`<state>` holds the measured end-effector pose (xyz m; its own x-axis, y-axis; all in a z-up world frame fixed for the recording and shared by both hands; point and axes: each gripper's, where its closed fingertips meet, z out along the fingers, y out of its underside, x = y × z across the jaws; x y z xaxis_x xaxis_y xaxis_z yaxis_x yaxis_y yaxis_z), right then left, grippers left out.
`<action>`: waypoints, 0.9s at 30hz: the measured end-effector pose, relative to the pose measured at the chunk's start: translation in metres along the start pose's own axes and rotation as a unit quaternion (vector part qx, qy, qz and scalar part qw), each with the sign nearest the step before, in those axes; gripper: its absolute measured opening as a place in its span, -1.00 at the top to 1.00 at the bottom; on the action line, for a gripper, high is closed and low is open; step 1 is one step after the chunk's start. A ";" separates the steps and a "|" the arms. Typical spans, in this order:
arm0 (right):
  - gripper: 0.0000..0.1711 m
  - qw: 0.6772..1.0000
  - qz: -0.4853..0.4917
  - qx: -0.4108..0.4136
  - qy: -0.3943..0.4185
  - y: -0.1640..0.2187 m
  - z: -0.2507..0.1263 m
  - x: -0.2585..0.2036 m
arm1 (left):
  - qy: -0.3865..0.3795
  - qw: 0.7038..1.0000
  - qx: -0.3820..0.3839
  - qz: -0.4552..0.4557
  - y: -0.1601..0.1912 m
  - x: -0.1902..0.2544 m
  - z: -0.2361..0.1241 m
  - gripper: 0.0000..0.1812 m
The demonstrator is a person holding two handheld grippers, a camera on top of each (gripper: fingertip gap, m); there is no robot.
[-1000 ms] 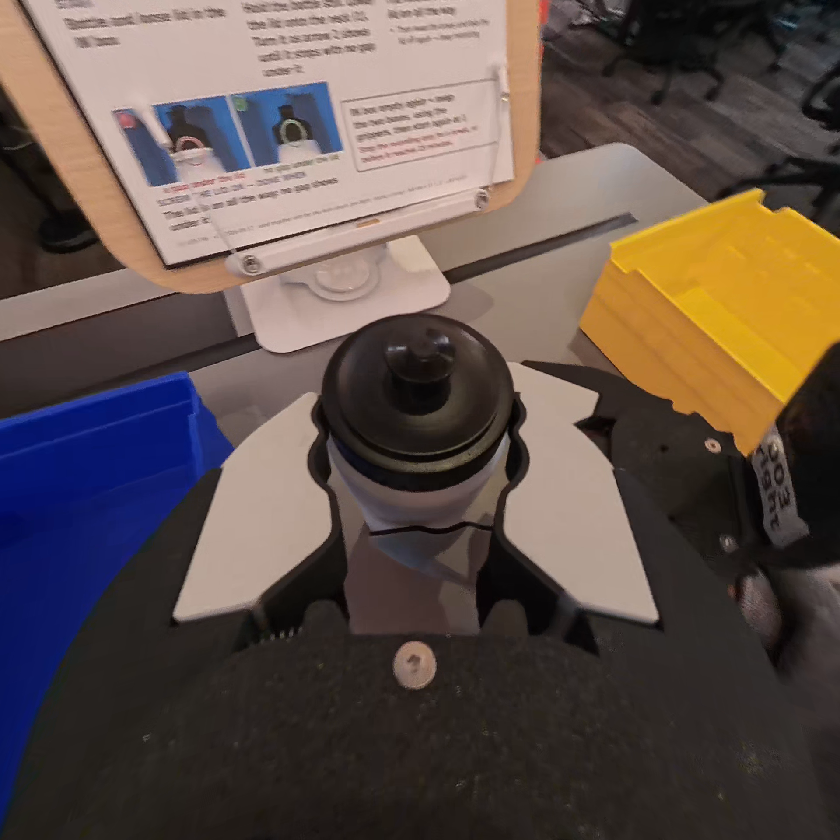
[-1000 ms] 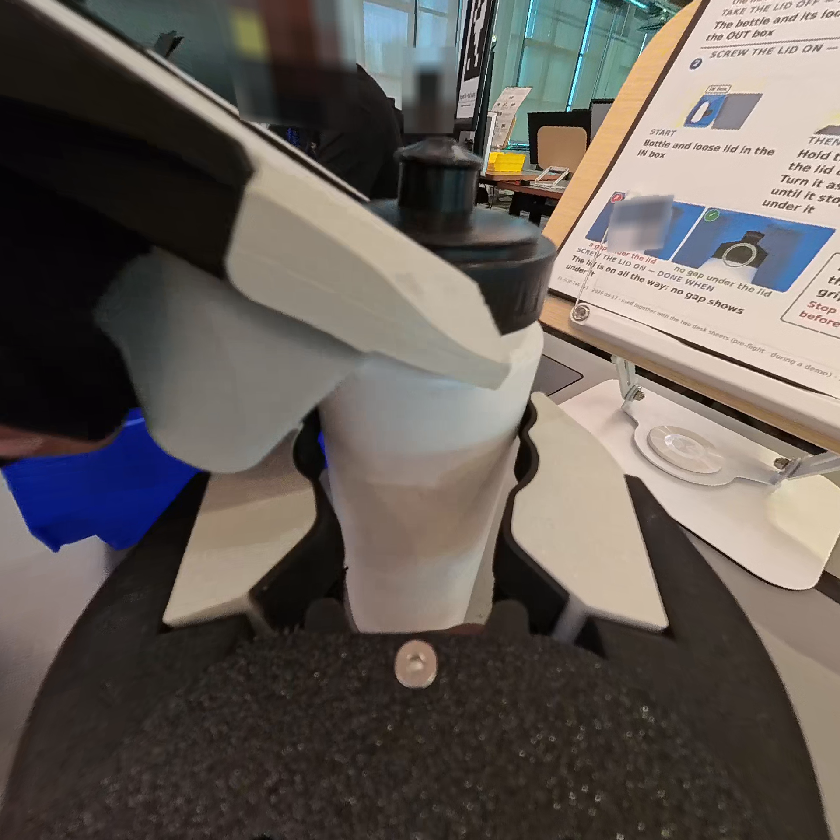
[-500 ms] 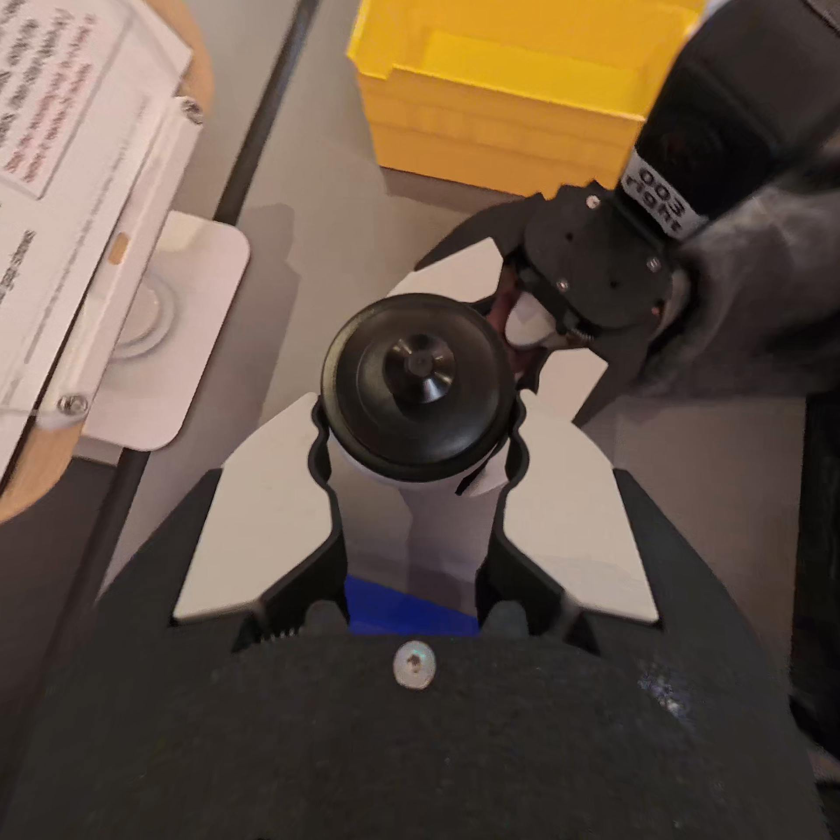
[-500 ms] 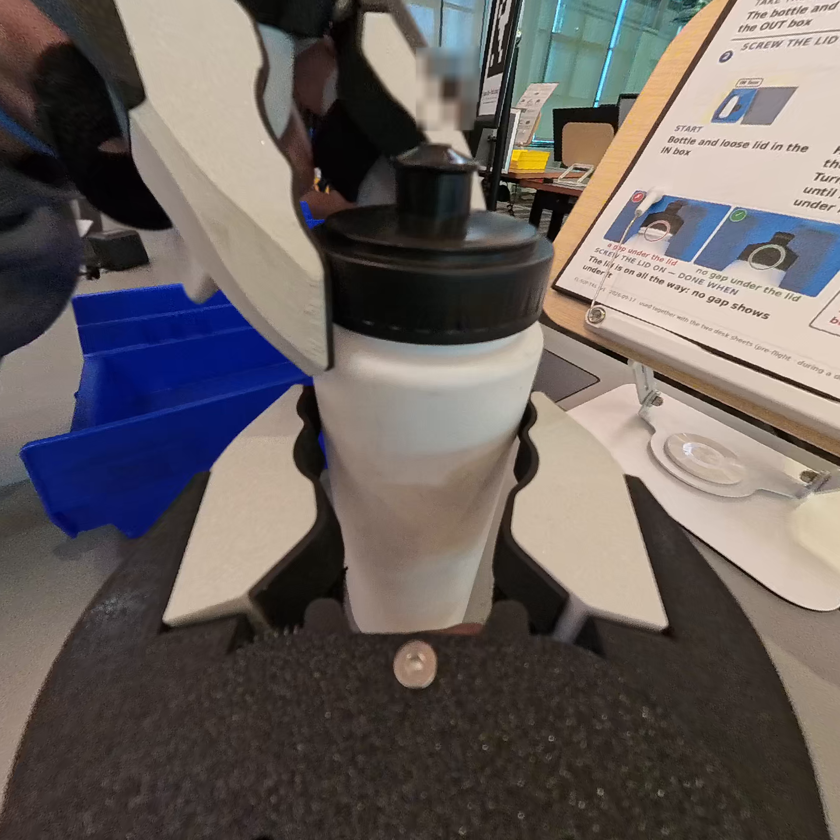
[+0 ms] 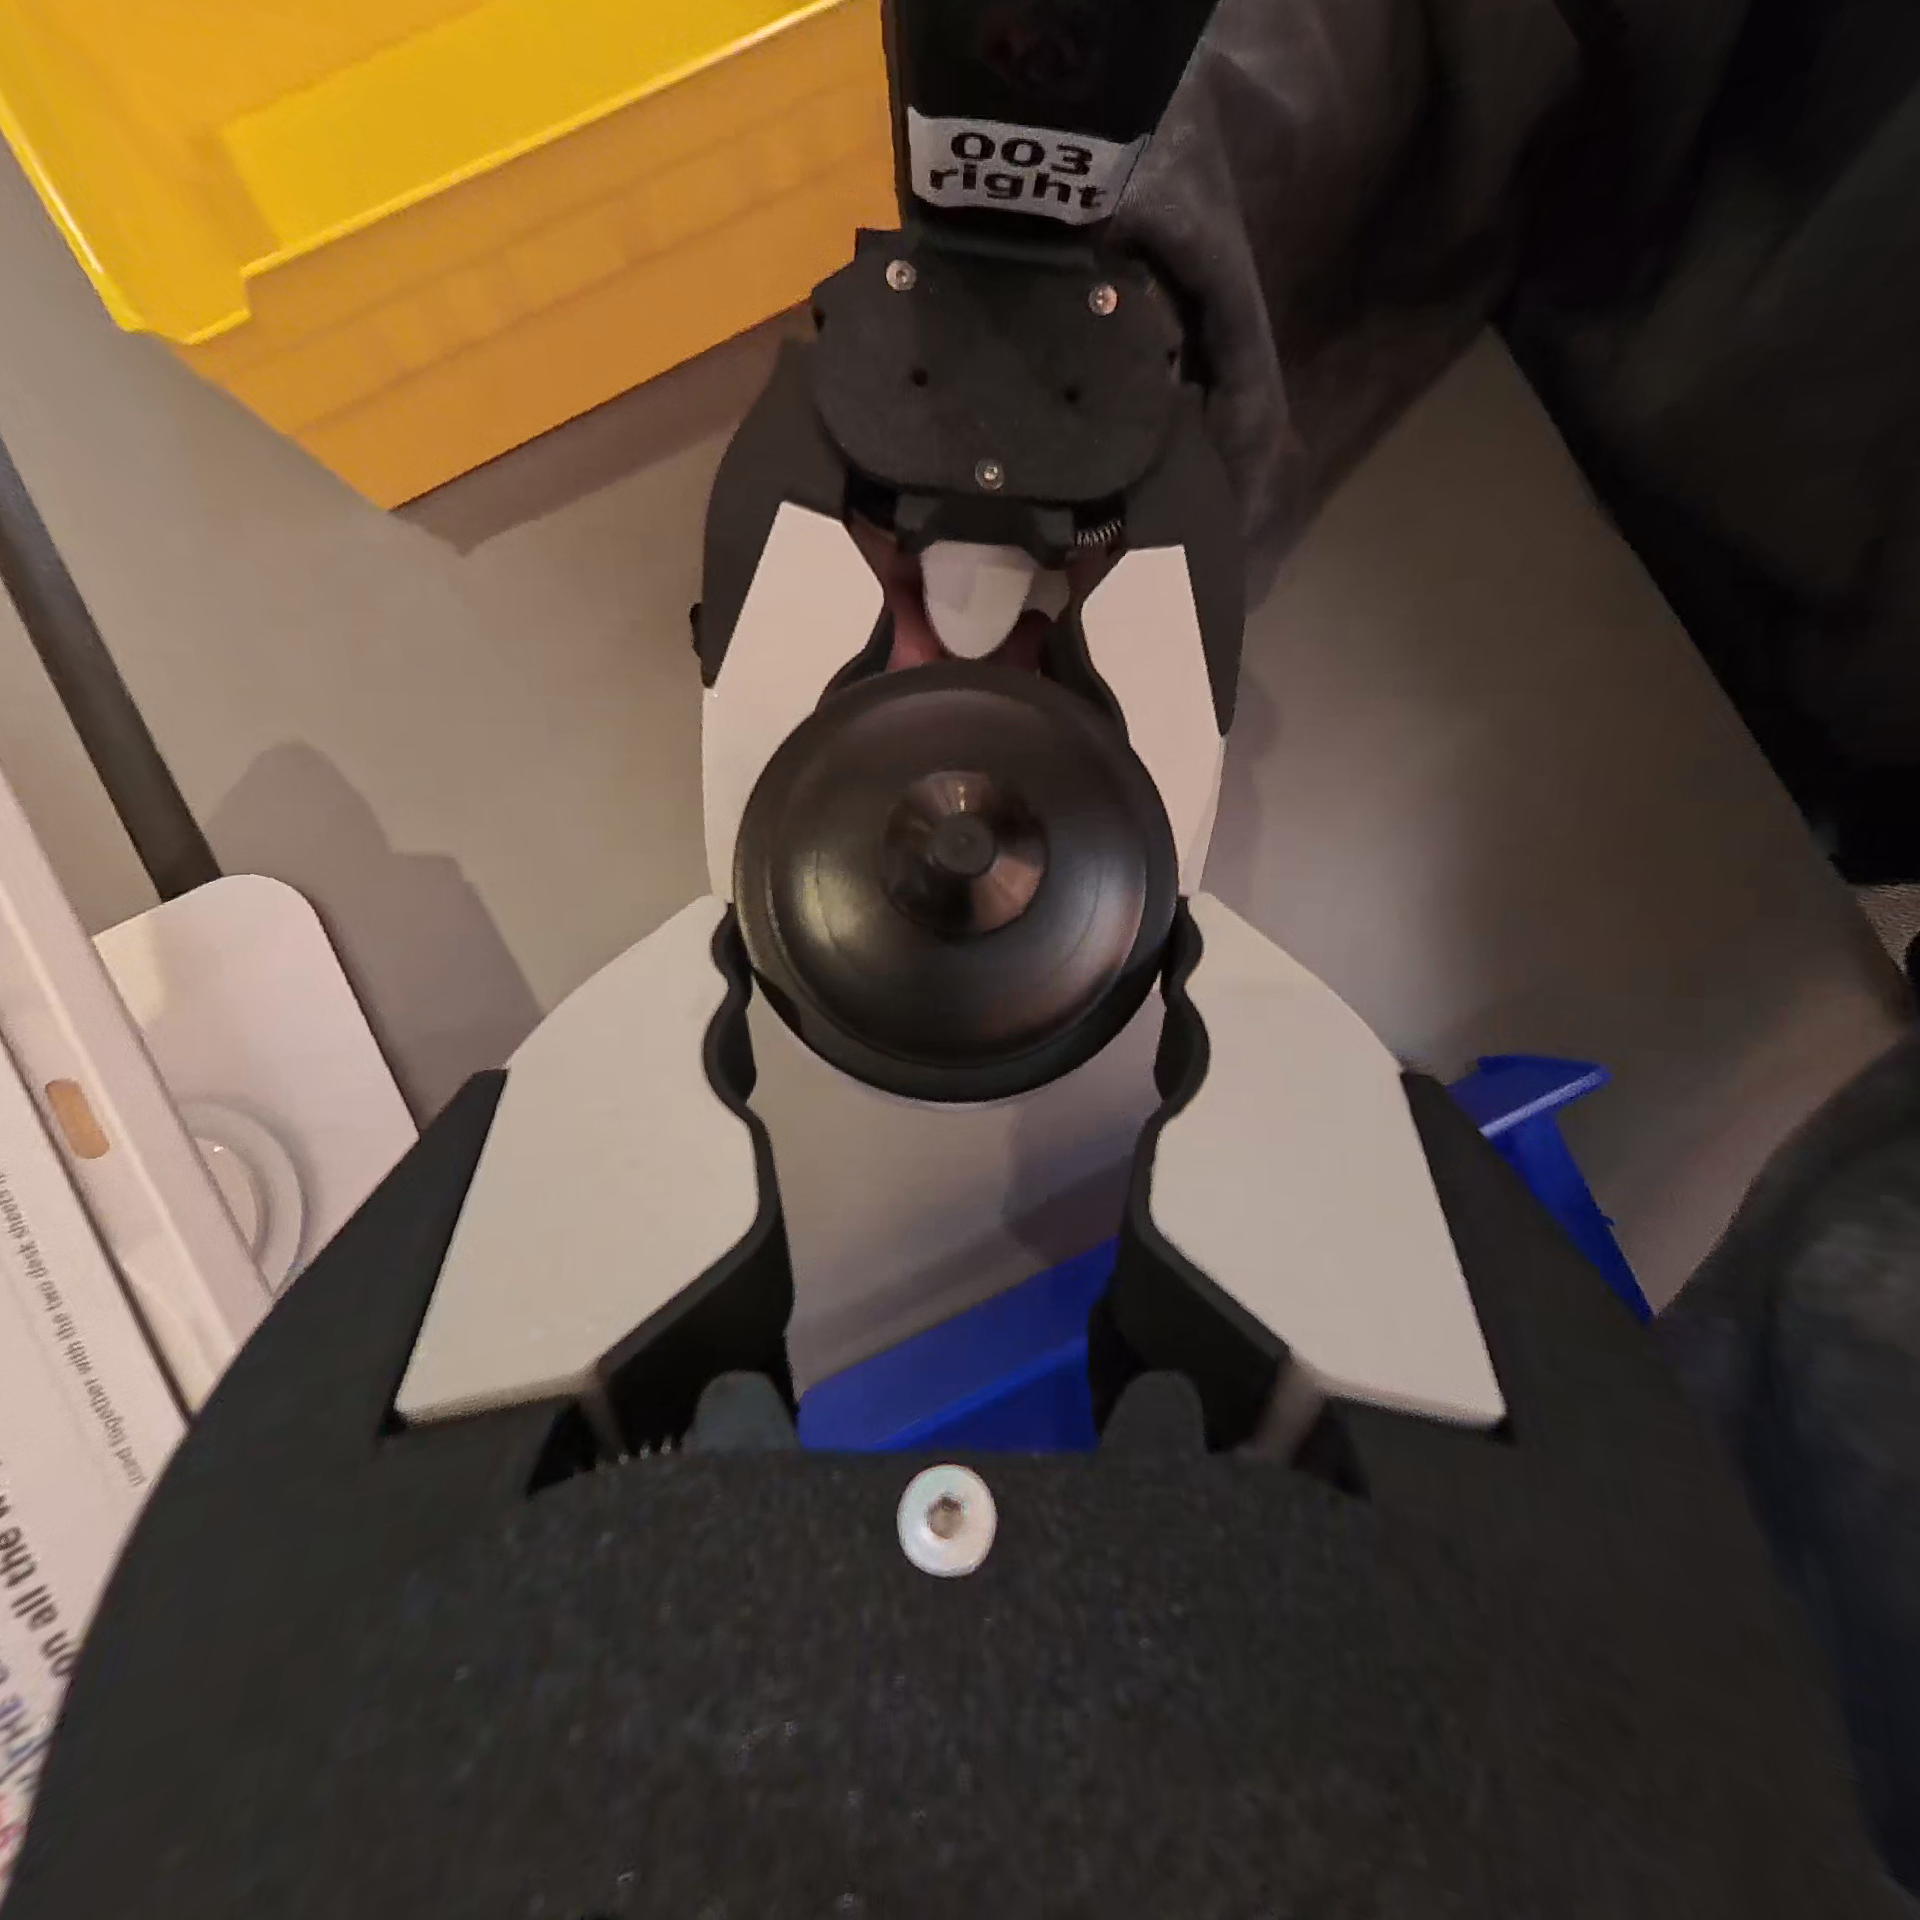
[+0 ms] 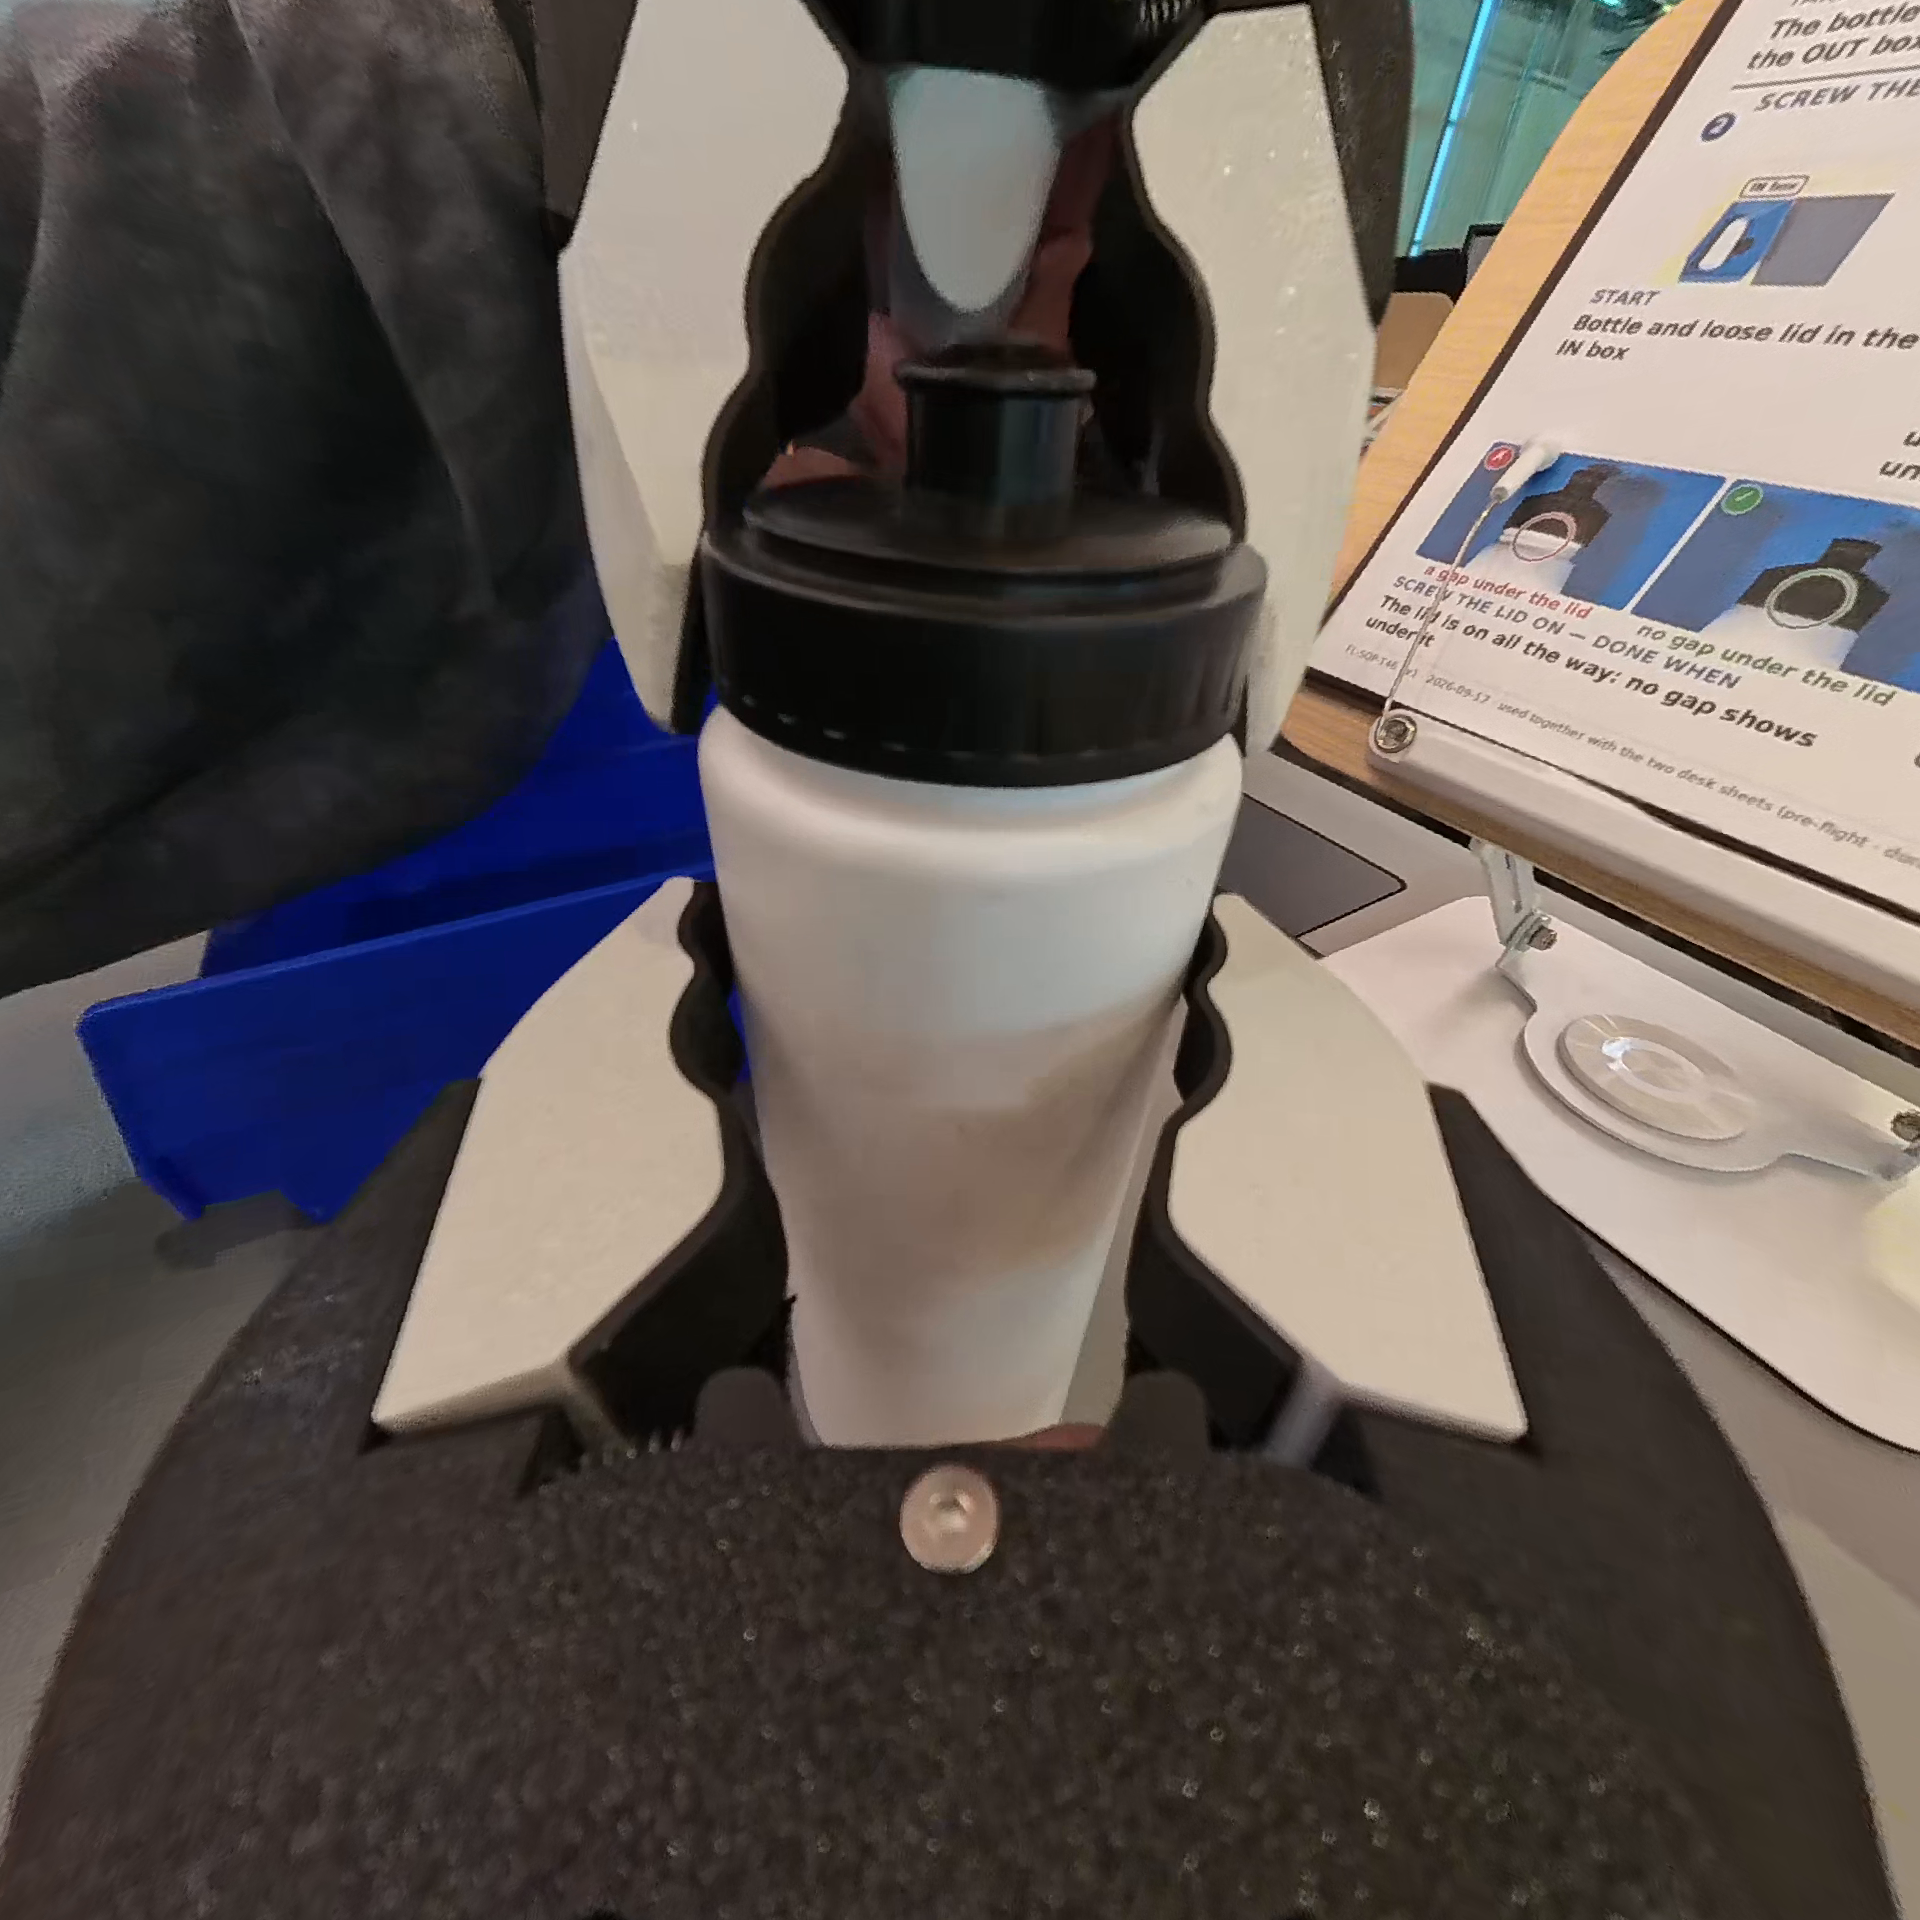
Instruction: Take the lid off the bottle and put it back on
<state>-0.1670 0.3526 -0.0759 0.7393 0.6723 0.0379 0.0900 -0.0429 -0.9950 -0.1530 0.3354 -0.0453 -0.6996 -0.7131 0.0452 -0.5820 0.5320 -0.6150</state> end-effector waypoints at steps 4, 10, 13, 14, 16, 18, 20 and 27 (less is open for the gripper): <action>0.03 1.000 -0.002 -0.002 0.002 0.000 0.001 -0.001 | -0.025 1.000 0.000 -0.007 0.000 0.000 -0.003 0.14; 0.02 1.000 -0.004 -0.004 0.015 0.000 0.002 -0.002 | -0.169 0.958 0.180 -0.147 -0.035 -0.006 -0.027 -0.08; 0.02 1.000 -0.003 -0.002 0.026 0.000 0.002 -0.001 | -0.269 0.883 0.259 -0.286 -0.039 -0.014 -0.040 -0.13; 0.02 1.000 -0.003 -0.004 0.030 0.000 0.003 -0.002 | -0.292 0.850 0.279 -0.337 -0.036 -0.014 -0.041 -0.10; 0.02 0.999 -0.003 -0.006 0.037 0.000 0.003 -0.002 | -0.341 0.774 0.305 -0.437 -0.024 -0.015 -0.043 -0.07; 0.02 0.999 -0.004 -0.005 0.043 0.000 0.003 -0.002 | -0.380 0.702 0.355 -0.487 -0.018 -0.009 -0.046 -0.08; 0.02 0.999 -0.005 -0.007 0.046 0.001 0.002 -0.001 | -0.403 0.653 0.405 -0.497 -0.021 0.000 -0.045 -0.08; 0.02 0.999 -0.005 -0.015 0.047 0.002 0.001 -0.001 | -0.572 0.618 0.258 -0.474 -0.005 -0.001 -0.019 -0.16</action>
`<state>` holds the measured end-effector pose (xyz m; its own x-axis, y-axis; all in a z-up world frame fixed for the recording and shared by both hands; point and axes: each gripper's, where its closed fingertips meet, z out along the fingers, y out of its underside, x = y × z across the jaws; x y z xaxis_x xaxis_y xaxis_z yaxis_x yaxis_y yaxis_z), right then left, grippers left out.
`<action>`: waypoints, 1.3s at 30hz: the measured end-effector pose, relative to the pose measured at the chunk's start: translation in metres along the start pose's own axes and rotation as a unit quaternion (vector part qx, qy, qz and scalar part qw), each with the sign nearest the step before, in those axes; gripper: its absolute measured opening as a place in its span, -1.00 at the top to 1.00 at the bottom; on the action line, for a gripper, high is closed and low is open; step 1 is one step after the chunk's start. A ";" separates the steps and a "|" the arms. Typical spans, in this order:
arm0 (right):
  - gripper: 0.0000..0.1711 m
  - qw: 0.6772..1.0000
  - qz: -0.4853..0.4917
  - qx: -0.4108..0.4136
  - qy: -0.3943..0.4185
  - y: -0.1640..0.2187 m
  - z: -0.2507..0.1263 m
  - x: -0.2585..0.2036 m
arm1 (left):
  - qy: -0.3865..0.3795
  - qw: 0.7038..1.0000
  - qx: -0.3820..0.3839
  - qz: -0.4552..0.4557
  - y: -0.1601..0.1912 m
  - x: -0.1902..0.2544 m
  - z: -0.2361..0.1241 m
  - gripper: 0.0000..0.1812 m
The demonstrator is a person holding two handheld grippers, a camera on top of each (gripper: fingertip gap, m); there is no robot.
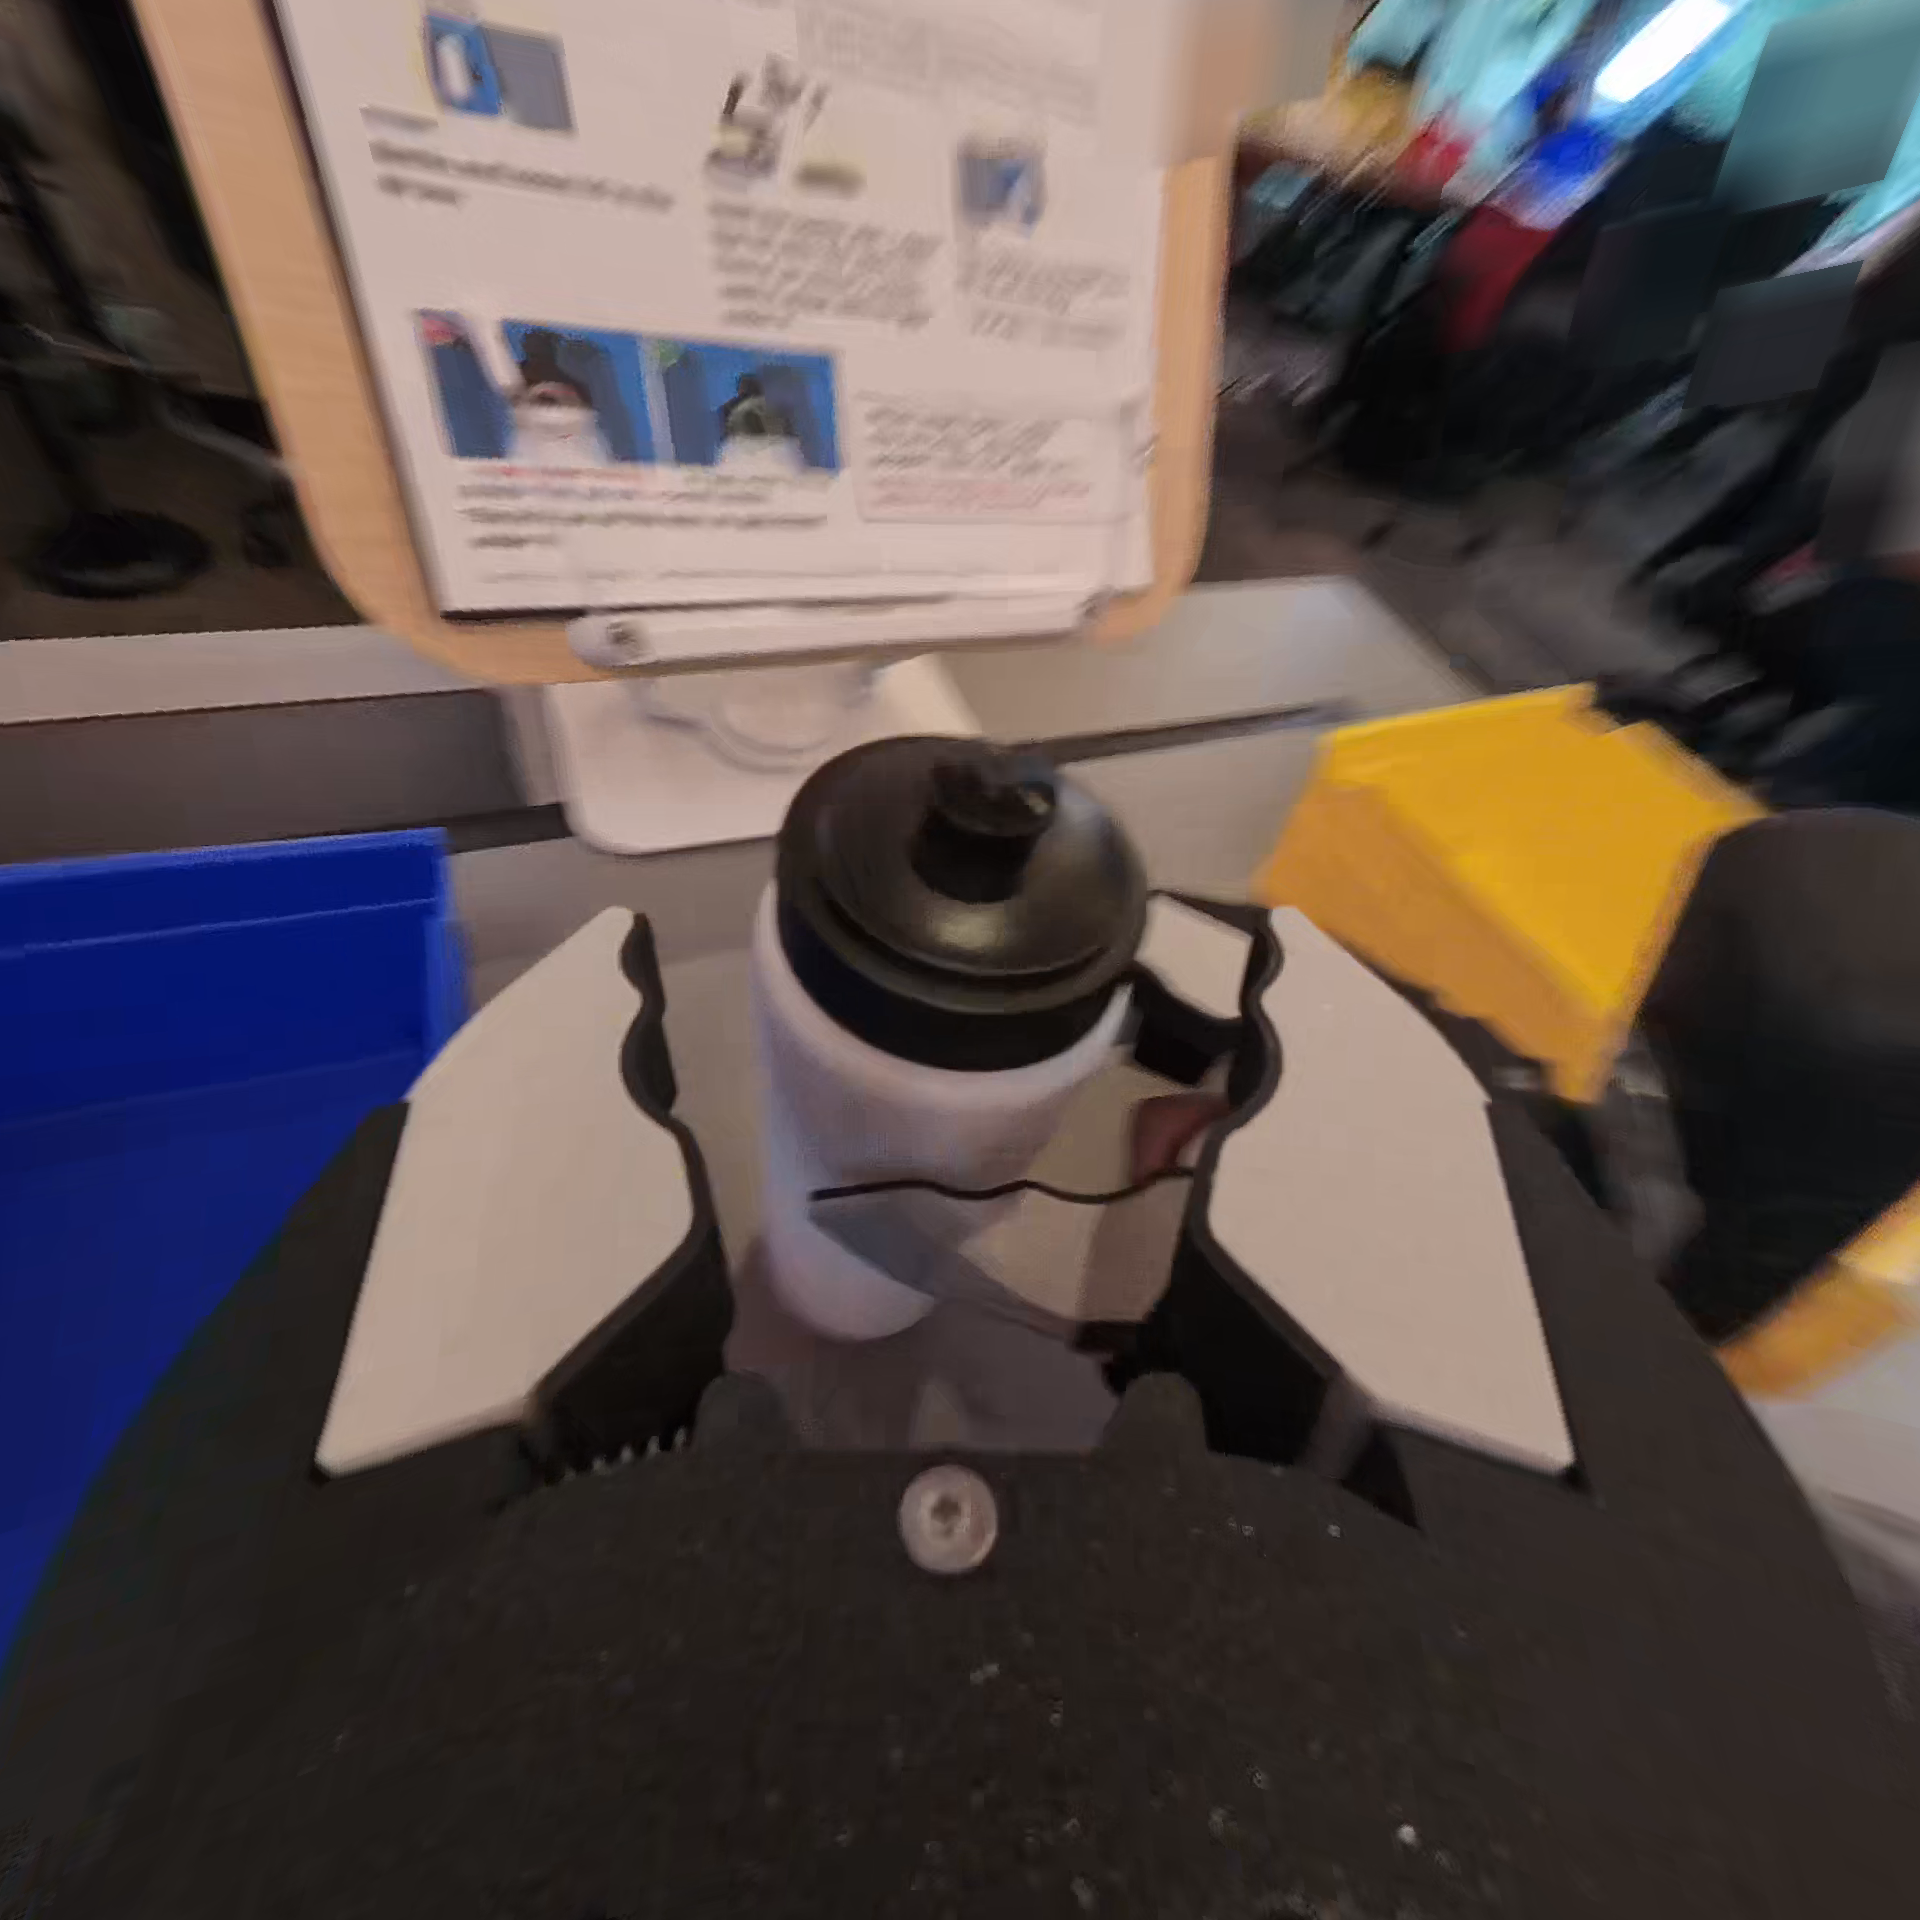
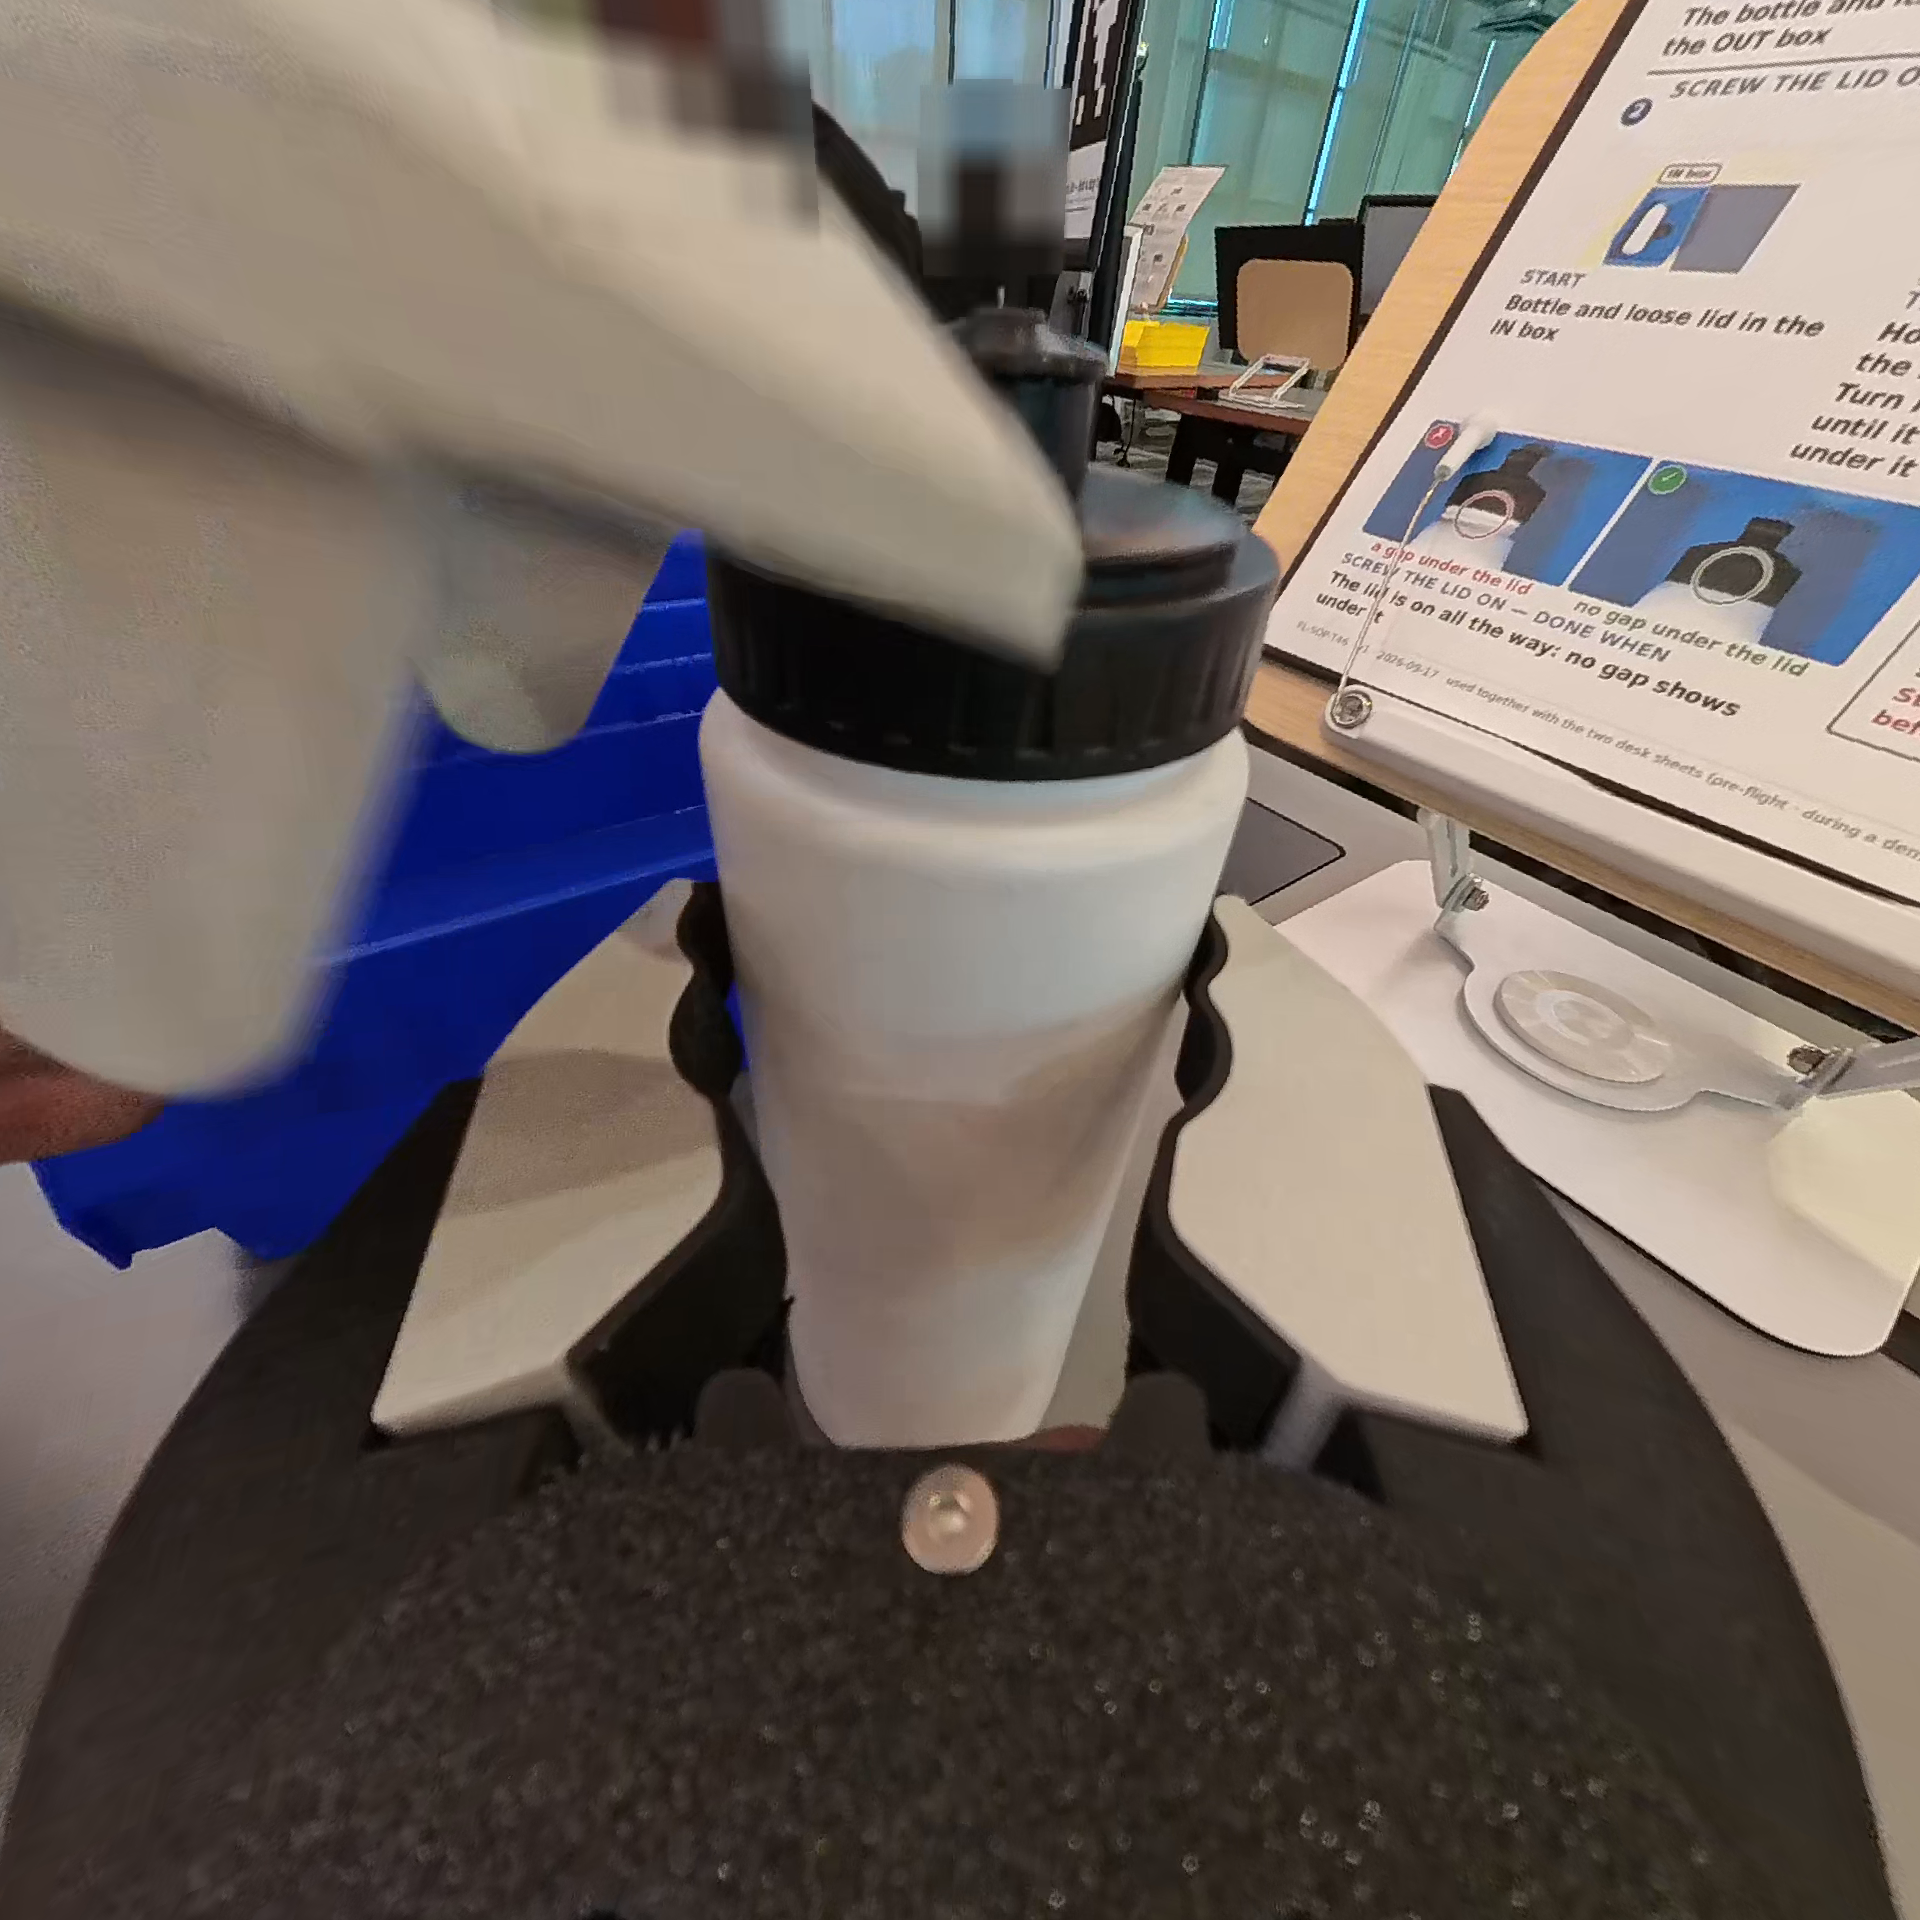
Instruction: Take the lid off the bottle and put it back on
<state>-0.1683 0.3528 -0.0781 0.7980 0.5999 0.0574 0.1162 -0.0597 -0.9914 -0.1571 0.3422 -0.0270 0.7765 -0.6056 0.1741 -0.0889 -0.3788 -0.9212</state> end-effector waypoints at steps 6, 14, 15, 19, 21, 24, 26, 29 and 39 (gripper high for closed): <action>0.02 1.000 -0.014 -0.005 0.006 0.000 0.001 -0.003 | -0.085 0.993 -0.043 0.064 0.007 -0.004 0.010 0.17; 0.02 1.000 -0.019 -0.001 -0.005 0.000 0.001 -0.005 | 0.061 0.985 -0.094 0.133 0.011 -0.002 0.007 0.17; 0.02 1.000 -0.020 -0.002 -0.007 0.000 0.001 -0.006 | 0.086 0.980 -0.101 0.147 0.012 -0.001 0.006 0.17; 0.02 1.000 -0.019 0.000 -0.023 0.000 0.001 -0.009 | 0.185 0.951 -0.141 0.204 0.015 -0.001 0.002 0.17; 0.02 1.000 -0.016 -0.001 -0.025 0.000 0.001 -0.009 | 0.228 0.933 -0.159 0.231 0.016 0.000 0.002 0.17; 0.03 0.999 -0.008 0.002 -0.033 0.001 0.000 -0.007 | 0.287 0.902 -0.178 0.269 0.016 0.002 0.004 0.17; 0.03 0.999 -0.003 0.001 -0.040 0.001 0.000 -0.006 | 0.324 0.880 -0.189 0.292 0.017 0.003 0.004 0.17; 0.03 0.999 -0.005 -0.004 -0.046 0.001 0.000 -0.005 | 0.385 0.843 -0.193 0.322 0.018 0.003 0.003 0.17; 0.03 0.998 -0.010 0.010 -0.067 0.000 0.003 -0.014 | 0.546 0.713 -0.190 0.398 0.022 -0.002 -0.007 0.17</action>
<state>-0.1814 0.3463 -0.0793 0.7090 0.7024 0.0632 0.1197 -0.0315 -0.9923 -0.1647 0.3303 -0.0447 -0.5430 -0.8397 0.0070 -0.5531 0.3513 -0.7554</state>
